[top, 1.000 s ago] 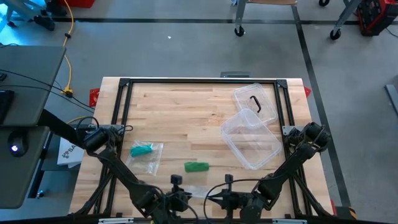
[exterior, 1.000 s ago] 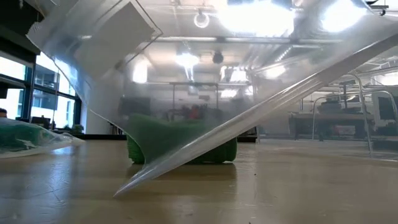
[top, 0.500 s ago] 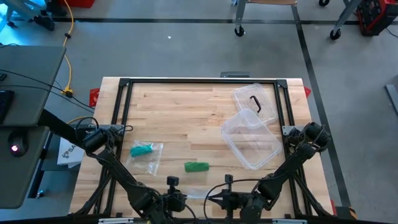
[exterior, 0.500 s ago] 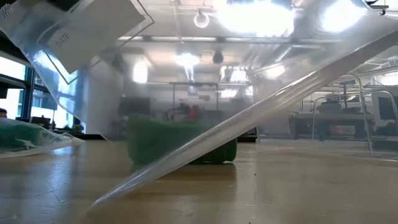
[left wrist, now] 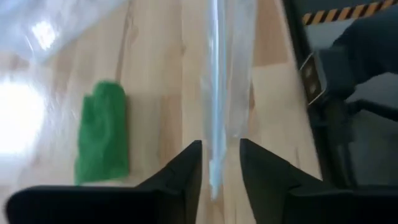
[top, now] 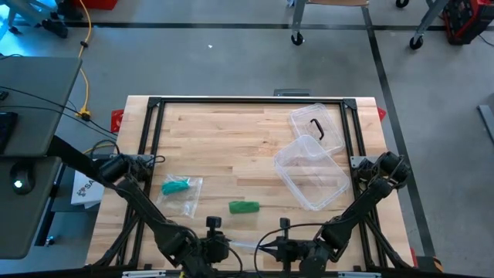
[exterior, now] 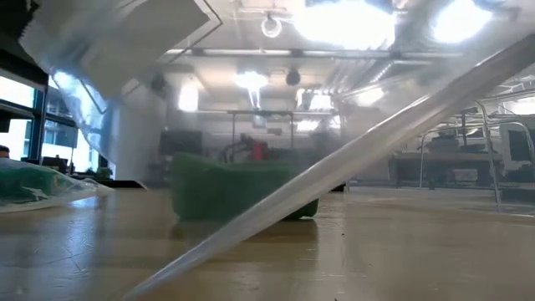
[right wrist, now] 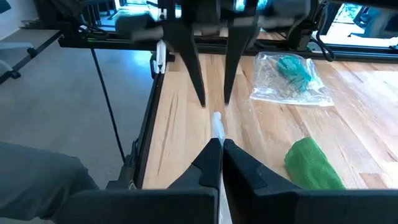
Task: Roll bandage
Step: Open the transparent zip bag
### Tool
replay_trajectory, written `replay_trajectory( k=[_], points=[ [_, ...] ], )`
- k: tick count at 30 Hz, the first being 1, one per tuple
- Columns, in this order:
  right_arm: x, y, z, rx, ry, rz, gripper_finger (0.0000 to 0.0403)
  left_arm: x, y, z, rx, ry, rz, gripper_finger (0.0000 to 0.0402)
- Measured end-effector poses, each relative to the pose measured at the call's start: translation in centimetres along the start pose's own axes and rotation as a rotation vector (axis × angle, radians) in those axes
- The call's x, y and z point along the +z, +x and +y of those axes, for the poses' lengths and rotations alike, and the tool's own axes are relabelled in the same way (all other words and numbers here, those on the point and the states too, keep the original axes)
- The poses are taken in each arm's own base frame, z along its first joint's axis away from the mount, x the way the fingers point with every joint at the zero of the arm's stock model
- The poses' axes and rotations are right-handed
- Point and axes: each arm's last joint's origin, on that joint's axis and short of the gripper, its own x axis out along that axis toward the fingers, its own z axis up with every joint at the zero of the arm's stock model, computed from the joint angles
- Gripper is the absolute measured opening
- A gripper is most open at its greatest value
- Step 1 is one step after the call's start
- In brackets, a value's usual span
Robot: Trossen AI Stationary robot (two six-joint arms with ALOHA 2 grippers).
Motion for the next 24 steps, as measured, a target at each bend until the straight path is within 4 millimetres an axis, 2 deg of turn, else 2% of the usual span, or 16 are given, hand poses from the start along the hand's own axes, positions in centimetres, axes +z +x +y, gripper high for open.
replay_trajectory(
  k=[3, 7, 15, 24],
  points=[
    [0.0, 0.0, 0.0, -0.001, -0.02, 0.001, 0.0, 0.7, -1.3, 0.4, -0.027, 0.064, -0.034, 0.0122],
    [0.0, 0.0, 0.0, 0.0, -0.076, 0.002, 0.0, 1.3, -2.1, 0.6, 0.015, 0.099, -0.109, 0.0125],
    [-0.1, -0.5, 0.5, 0.03, -0.248, -0.006, 0.0, 1.6, 0.0, 0.4, 0.071, 0.067, -0.148, 0.0094],
    [0.0, -1.1, 1.3, 0.057, -0.296, -0.037, 0.0, 1.8, -0.1, 0.1, 0.062, 0.055, -0.175, 0.0079]
  ],
)
